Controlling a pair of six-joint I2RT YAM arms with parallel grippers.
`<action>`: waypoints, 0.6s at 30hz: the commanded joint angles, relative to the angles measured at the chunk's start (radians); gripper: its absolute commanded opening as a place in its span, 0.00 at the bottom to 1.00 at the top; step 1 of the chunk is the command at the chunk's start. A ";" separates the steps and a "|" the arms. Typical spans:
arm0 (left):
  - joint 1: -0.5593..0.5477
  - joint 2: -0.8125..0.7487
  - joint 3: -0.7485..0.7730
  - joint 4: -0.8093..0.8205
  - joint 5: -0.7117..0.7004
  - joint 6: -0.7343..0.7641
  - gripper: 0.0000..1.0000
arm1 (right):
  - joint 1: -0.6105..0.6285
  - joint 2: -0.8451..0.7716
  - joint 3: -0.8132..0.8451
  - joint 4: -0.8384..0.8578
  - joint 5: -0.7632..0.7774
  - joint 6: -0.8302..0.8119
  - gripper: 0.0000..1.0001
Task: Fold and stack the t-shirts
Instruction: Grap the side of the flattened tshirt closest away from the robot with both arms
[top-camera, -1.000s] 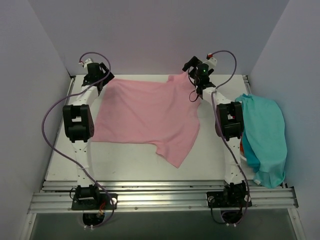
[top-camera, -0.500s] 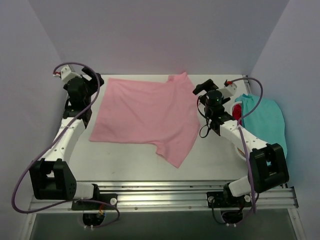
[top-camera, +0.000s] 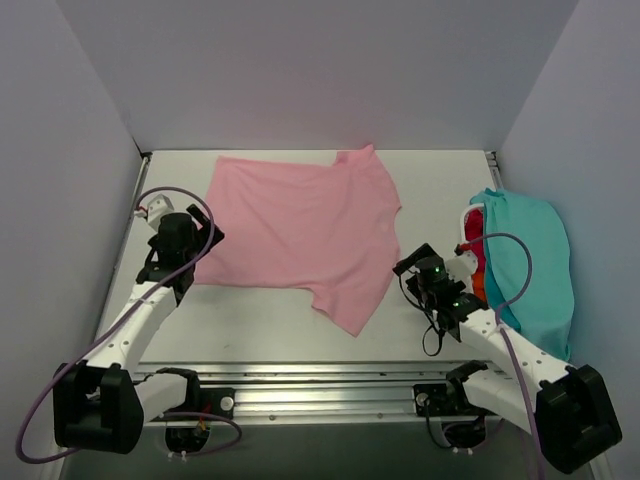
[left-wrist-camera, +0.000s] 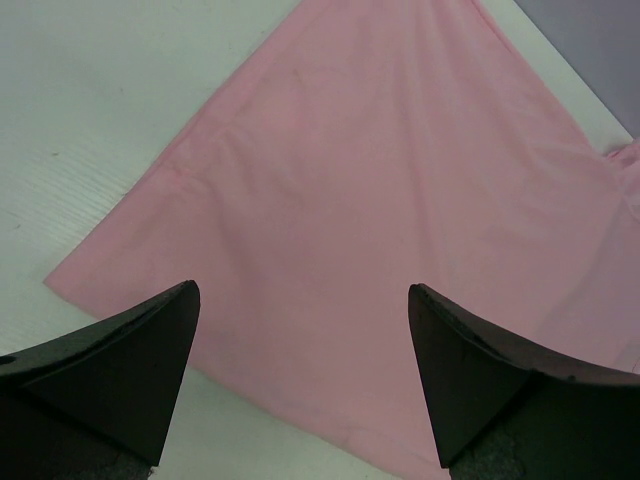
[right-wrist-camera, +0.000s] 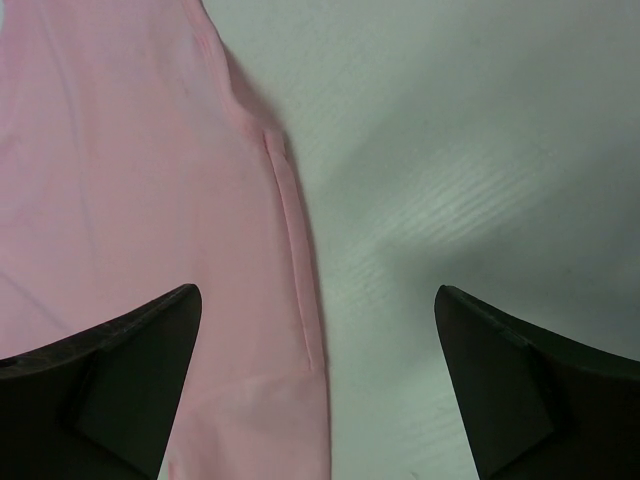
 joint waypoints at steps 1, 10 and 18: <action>0.007 -0.037 -0.012 -0.002 0.010 -0.019 0.94 | 0.026 -0.097 -0.040 -0.060 -0.047 0.065 0.98; 0.011 -0.007 -0.068 0.030 0.018 -0.060 0.94 | 0.109 -0.034 -0.080 0.016 -0.171 0.123 0.96; 0.009 0.058 -0.071 0.081 0.032 -0.071 0.94 | 0.414 0.073 -0.096 0.081 -0.101 0.265 0.96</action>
